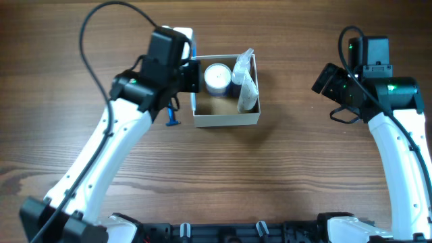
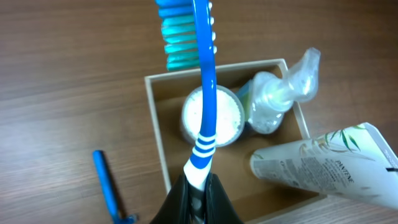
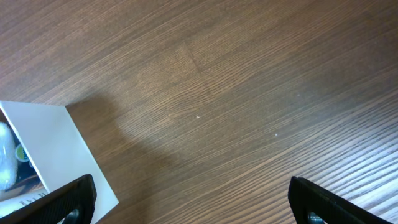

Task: Pack container
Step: 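Place the toothbrush into the box with the left gripper, then grasp the blue razor handle with the left gripper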

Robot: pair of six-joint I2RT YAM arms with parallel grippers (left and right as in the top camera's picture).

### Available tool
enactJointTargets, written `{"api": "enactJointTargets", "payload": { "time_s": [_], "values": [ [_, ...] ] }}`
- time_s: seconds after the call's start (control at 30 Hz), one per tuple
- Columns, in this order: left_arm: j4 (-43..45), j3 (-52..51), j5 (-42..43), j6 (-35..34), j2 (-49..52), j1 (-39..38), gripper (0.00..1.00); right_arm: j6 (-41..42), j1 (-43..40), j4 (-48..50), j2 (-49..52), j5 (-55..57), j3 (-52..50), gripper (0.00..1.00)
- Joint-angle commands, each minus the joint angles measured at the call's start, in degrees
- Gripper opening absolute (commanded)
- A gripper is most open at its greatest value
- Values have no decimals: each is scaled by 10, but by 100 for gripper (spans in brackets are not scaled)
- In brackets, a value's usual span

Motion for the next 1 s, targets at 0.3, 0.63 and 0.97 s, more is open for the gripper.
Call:
{"api": "enactJointTargets", "payload": {
  "time_s": [0.3, 0.63, 0.97],
  "values": [
    [28, 1, -2, -29, 163, -7, 10, 9, -2, 0, 3, 8, 7, 100],
    [-43, 1, -15, -30, 121, 41, 49, 9, -2, 0, 3, 8, 7, 100],
    [-45, -28, -13, -47, 145, 138, 51, 9, -2, 0, 3, 8, 7, 100]
  ]
}}
